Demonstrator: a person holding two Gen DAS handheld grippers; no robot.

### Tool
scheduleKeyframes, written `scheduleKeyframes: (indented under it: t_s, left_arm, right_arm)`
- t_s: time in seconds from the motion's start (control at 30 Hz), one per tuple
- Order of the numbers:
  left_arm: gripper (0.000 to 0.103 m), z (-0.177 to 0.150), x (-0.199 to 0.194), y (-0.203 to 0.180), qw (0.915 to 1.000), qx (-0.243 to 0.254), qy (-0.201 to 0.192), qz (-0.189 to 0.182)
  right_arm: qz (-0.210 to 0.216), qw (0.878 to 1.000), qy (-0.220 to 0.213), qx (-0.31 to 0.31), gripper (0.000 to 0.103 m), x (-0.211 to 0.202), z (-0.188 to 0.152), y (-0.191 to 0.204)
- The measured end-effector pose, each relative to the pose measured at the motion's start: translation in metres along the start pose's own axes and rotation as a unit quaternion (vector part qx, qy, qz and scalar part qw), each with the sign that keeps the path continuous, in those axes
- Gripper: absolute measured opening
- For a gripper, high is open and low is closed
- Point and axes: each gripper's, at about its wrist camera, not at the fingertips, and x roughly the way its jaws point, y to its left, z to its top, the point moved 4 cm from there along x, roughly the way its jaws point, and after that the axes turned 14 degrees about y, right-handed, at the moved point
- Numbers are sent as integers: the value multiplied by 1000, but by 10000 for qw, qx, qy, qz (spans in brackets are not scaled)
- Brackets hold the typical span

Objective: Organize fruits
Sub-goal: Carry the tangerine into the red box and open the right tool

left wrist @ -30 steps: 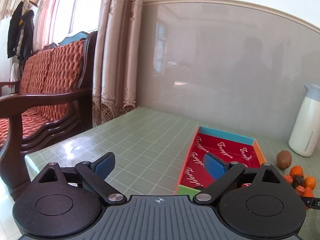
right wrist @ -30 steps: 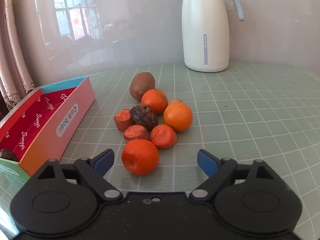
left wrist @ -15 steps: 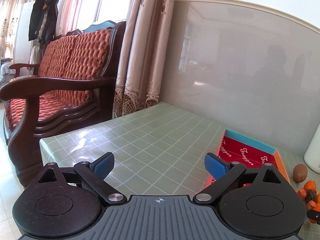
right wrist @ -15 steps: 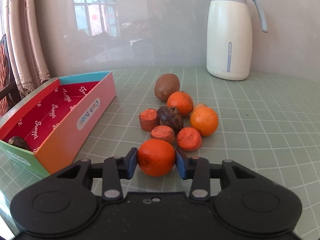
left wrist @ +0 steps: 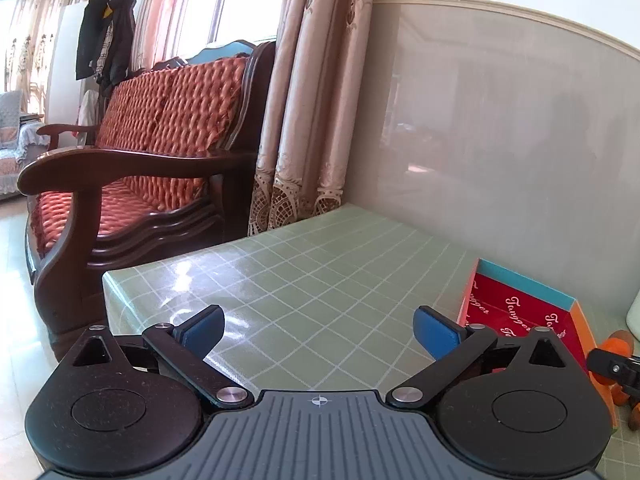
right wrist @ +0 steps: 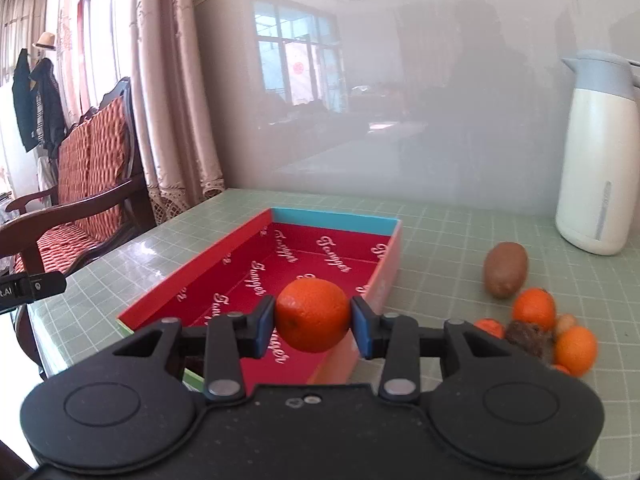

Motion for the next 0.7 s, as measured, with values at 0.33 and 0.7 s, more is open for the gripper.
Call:
scheduleKeyframes:
  t_s: [0.33,0.7]
  left_arm:
    - [101,1,3,8,10000,-73,50,46]
    - [101,1,3,6,9999,-73,72,21]
  right_arm:
    - [236,9978,467,-402,39,33,-6,34]
    - [235,9975,416,-520,39,33,-9,37]
